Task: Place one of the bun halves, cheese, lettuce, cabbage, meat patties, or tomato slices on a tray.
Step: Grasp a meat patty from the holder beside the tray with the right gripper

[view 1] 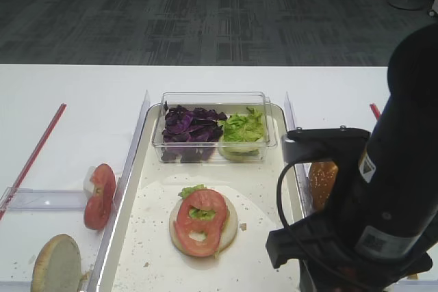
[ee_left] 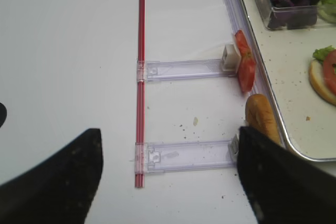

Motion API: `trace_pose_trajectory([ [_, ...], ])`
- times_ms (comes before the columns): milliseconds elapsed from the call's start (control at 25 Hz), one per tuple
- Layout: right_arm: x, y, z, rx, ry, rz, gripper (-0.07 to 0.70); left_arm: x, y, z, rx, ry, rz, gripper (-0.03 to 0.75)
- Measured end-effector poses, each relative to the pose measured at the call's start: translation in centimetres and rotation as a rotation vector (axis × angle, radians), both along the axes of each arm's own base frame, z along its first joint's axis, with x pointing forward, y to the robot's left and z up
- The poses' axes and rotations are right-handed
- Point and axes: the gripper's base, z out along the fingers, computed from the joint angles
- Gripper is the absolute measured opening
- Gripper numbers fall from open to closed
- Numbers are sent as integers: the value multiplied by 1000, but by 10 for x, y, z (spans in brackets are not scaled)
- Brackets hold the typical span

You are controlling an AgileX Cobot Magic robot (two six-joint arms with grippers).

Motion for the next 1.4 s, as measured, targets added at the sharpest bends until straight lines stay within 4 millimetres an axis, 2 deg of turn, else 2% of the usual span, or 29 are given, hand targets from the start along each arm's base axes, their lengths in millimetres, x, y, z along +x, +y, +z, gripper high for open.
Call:
trace_pose_trajectory([
  [200,5,0,4,-11,-27,-19,473,0,0,0,0,0,0,493],
  [560,23,-10,-5,0,35,-114,447,0,0,0,0,0,0,493],
  [1000,31,-3,-26,-13,86,-102,421,0,0,0,0,0,0,493],
  [1400,34,-1,-34,-24,96,-101,416,0,0,0,0,0,0,493],
])
